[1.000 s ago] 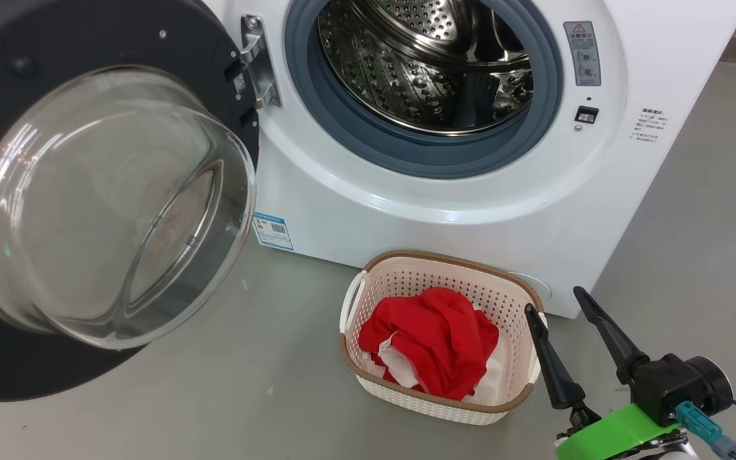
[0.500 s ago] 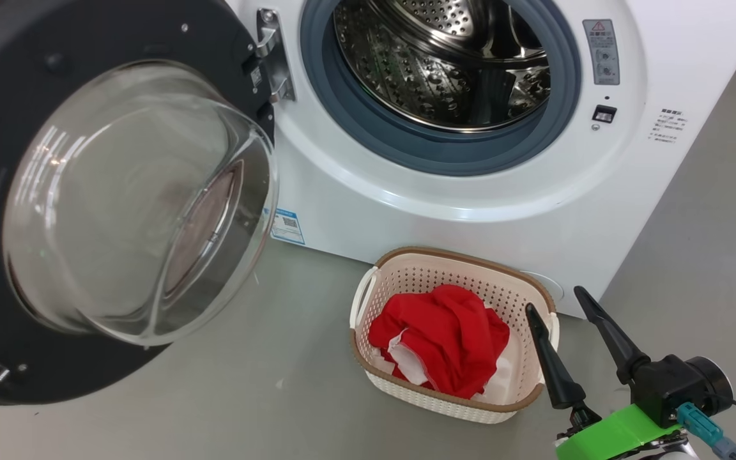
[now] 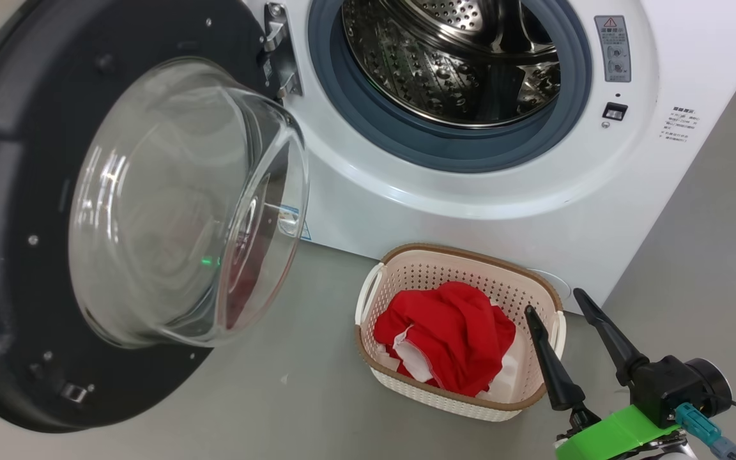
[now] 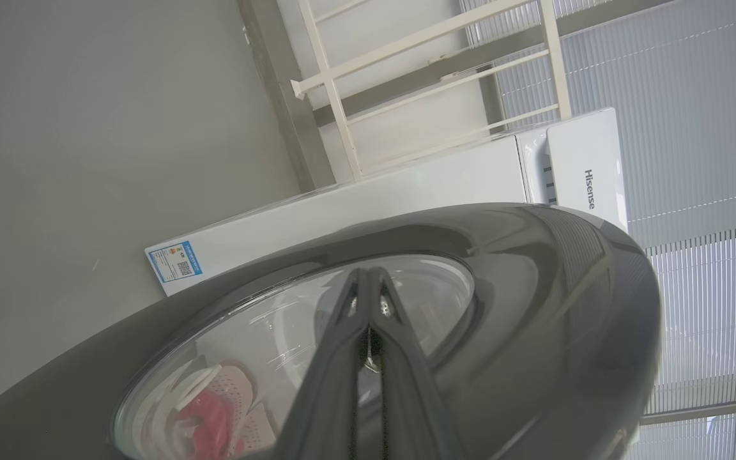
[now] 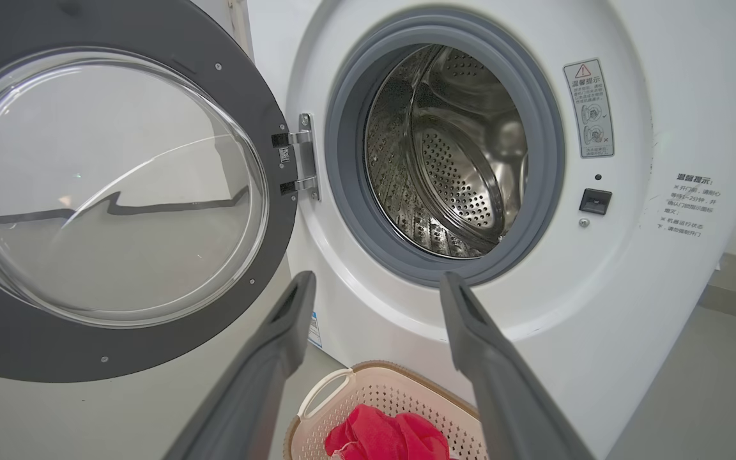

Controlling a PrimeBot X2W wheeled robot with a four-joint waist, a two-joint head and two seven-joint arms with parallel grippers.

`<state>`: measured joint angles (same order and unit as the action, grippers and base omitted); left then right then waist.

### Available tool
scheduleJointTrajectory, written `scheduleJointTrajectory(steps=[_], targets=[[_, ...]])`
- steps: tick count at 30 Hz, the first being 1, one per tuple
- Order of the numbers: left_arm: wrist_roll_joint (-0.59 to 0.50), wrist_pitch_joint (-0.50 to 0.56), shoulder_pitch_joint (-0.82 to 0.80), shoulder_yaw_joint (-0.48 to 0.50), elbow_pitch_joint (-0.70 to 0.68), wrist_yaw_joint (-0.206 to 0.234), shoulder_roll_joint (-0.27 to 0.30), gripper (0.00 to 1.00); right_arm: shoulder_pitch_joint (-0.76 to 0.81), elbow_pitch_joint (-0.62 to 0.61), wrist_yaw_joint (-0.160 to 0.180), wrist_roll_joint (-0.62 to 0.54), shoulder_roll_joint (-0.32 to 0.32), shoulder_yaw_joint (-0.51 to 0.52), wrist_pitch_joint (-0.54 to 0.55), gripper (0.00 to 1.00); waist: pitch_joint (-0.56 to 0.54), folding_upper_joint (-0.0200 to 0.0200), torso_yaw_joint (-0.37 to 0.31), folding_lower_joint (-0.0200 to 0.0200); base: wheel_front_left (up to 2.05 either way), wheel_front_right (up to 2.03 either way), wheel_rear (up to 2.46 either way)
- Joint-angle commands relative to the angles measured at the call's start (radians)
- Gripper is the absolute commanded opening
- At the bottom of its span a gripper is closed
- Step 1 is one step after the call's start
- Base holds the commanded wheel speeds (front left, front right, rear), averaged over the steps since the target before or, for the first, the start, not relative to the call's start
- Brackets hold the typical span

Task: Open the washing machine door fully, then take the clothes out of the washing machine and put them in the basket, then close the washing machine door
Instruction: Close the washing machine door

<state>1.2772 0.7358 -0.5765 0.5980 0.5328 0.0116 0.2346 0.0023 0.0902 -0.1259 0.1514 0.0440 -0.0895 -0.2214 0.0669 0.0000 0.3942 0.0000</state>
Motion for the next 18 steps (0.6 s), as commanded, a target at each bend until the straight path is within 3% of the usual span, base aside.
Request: scheduleJointTrajectory(steps=[1, 18], targets=[[0.01, 0.021, 0.012, 0.011, -0.053, 0.006, 0.025, 0.0, -0.034, -0.022, -0.005, -0.006, 0.006, -0.025, -0.012, 1.0, 0.001, 0.0, 0.001, 0.0, 0.0, 0.0, 0.0], [0.064, 0.129, 0.154, -0.018, -0.446, 0.121, -0.111, 0.0, -0.051, -0.009, -0.005, 0.001, 0.006, -0.031, -0.02, 1.0, 0.024, 0.0, -0.021, 0.0, 0.0, 0.0, 0.0]])
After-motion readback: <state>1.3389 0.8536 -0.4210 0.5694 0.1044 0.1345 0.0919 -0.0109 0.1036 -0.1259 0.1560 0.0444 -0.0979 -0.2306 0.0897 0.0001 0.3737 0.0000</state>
